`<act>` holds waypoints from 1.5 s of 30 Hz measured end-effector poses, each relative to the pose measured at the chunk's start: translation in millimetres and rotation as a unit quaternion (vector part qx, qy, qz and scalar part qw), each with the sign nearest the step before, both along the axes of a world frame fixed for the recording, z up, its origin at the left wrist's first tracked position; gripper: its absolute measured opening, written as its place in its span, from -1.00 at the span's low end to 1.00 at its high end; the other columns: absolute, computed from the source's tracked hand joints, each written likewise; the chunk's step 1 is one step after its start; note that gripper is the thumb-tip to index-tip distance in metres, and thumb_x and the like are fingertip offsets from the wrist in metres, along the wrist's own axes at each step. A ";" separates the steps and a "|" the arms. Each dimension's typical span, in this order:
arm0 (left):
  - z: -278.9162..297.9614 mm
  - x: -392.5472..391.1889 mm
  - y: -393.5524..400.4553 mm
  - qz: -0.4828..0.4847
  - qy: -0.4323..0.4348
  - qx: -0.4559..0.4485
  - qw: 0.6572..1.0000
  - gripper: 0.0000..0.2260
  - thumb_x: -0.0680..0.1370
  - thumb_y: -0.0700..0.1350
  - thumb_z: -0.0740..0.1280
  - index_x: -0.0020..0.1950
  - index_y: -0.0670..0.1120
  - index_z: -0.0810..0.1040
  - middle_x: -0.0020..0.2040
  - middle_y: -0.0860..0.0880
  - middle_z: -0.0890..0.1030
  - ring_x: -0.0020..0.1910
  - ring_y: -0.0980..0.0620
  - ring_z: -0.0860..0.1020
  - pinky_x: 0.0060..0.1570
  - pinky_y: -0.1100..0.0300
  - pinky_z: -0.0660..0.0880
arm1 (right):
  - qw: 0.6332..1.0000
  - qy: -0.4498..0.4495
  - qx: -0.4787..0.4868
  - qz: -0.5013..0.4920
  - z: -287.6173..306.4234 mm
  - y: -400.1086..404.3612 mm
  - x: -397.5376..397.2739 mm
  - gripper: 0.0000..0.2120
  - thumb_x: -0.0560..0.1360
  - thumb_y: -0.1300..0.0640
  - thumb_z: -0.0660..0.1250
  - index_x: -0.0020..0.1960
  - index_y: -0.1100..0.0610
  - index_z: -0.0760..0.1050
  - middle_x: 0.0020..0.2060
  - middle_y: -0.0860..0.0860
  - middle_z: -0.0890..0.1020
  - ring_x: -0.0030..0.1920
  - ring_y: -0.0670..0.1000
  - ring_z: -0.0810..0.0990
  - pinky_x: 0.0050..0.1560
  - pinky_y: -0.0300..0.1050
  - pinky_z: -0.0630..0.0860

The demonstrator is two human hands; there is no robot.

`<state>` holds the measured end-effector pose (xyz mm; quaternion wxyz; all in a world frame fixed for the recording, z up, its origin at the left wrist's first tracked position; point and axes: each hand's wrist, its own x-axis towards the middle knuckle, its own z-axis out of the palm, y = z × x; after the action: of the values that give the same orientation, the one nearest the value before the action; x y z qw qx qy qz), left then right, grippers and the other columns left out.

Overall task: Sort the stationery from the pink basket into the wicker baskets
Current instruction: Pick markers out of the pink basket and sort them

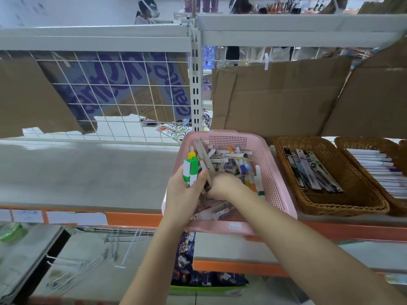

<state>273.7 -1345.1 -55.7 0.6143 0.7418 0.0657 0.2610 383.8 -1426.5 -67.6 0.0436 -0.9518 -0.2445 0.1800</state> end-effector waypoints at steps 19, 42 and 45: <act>4.7 -3.8 -6.2 -0.017 -0.031 0.046 0.998 -0.75 0.45 -0.09 0.46 -0.08 0.24 0.47 -0.25 0.17 0.57 -0.34 0.29 0.49 -0.39 0.45 0.41 | 0.951 -0.014 0.287 0.115 130.4 -46.3 -61.5 -0.92 0.44 0.16 0.41 -0.10 0.16 0.64 -0.22 0.13 0.66 -0.16 0.03 0.56 -0.19 -0.15 0.48; -3.4 3.8 0.7 0.107 -0.003 -0.019 0.994 -0.83 0.50 -0.06 0.39 -0.23 0.11 0.44 -0.36 0.26 0.55 -0.35 0.30 0.49 -0.36 0.49 0.38 | 0.989 0.103 0.099 0.046 11.3 15.8 -25.3 -0.75 0.55 0.09 0.25 0.07 0.25 0.56 -0.04 0.17 0.64 -0.16 0.12 0.58 -0.23 -0.07 0.50; -3.5 3.9 -0.1 0.111 -0.004 -0.018 0.994 -0.81 0.49 -0.07 0.39 -0.25 0.11 0.43 -0.36 0.26 0.54 -0.37 0.31 0.47 -0.39 0.49 0.35 | 0.984 0.131 0.119 0.016 7.3 20.4 -23.8 -0.84 0.54 0.12 0.28 0.03 0.19 0.54 -0.18 0.04 0.61 -0.25 0.01 0.57 -0.28 -0.18 0.50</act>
<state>277.6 -1345.2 -59.2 0.5953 0.7172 0.1501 0.3297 360.0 -1406.1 -60.3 0.1852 -0.9040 -0.2714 0.2734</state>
